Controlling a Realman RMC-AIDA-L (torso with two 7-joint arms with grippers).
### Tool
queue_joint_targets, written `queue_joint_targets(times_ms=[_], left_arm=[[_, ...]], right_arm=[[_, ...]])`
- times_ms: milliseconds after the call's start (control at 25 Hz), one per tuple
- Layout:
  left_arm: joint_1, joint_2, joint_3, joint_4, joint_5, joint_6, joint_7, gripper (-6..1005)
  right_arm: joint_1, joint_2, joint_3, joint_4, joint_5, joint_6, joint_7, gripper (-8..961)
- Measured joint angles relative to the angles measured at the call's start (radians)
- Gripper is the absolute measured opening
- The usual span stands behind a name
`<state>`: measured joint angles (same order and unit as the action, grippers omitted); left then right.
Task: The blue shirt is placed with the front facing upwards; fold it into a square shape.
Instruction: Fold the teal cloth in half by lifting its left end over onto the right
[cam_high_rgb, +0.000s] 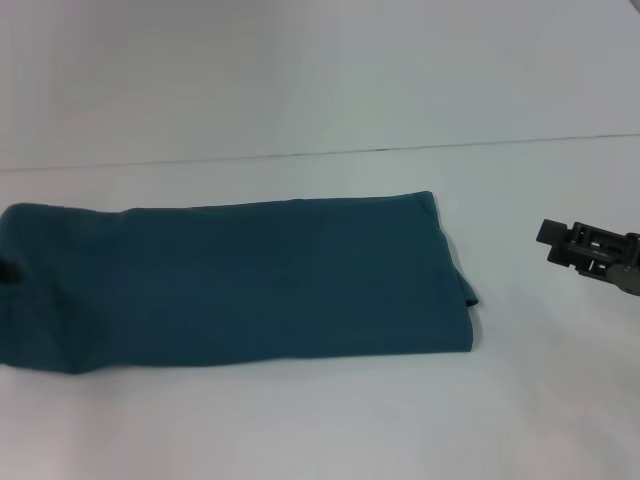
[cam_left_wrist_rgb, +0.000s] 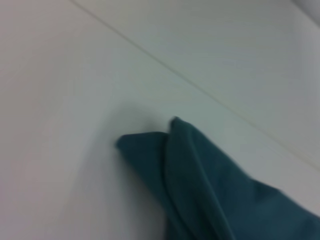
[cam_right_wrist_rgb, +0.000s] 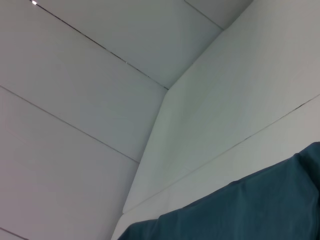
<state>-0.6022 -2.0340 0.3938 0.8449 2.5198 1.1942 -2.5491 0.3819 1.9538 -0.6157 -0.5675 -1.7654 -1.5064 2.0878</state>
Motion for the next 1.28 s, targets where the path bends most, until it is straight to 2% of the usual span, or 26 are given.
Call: queue_joint_targets(times_ms=[240,560,760,1000,1200,1280], left_arm=[[-0.009,0.002,-0.001,0.019,-0.08,0.102,-0.017,24],[-0.035,-0.003,0.002,0.058,-0.277,0.259,-0.015,25],[-0.054,-0.033,0.036,0.055,-0.399,0.296,-0.01,24],[-0.074,-0.086,0.166,0.053,-0.57,0.285,-0.005,25],[-0.1,-0.121,0.254,0.03,-0.602,0.194,0.006,25],[-0.113,-0.127,0.272,-0.008,-0.62,0.163,0.027,25]], right_arm=[[0.0,-0.001,-0.002,0.0,0.0,0.0,0.0,773],[0.0,-0.001,-0.003,0.0,0.0,0.001,-0.001,773],[0.0,0.0,-0.002,0.0,-0.011,0.003,-0.001,773],[0.002,0.001,-0.002,0.0,-0.012,0.001,-0.002,774],[0.001,0.002,-0.002,0.0,-0.013,0.0,-0.002,774],[0.001,0.002,-0.003,0.0,-0.013,0.0,-0.002,774]])
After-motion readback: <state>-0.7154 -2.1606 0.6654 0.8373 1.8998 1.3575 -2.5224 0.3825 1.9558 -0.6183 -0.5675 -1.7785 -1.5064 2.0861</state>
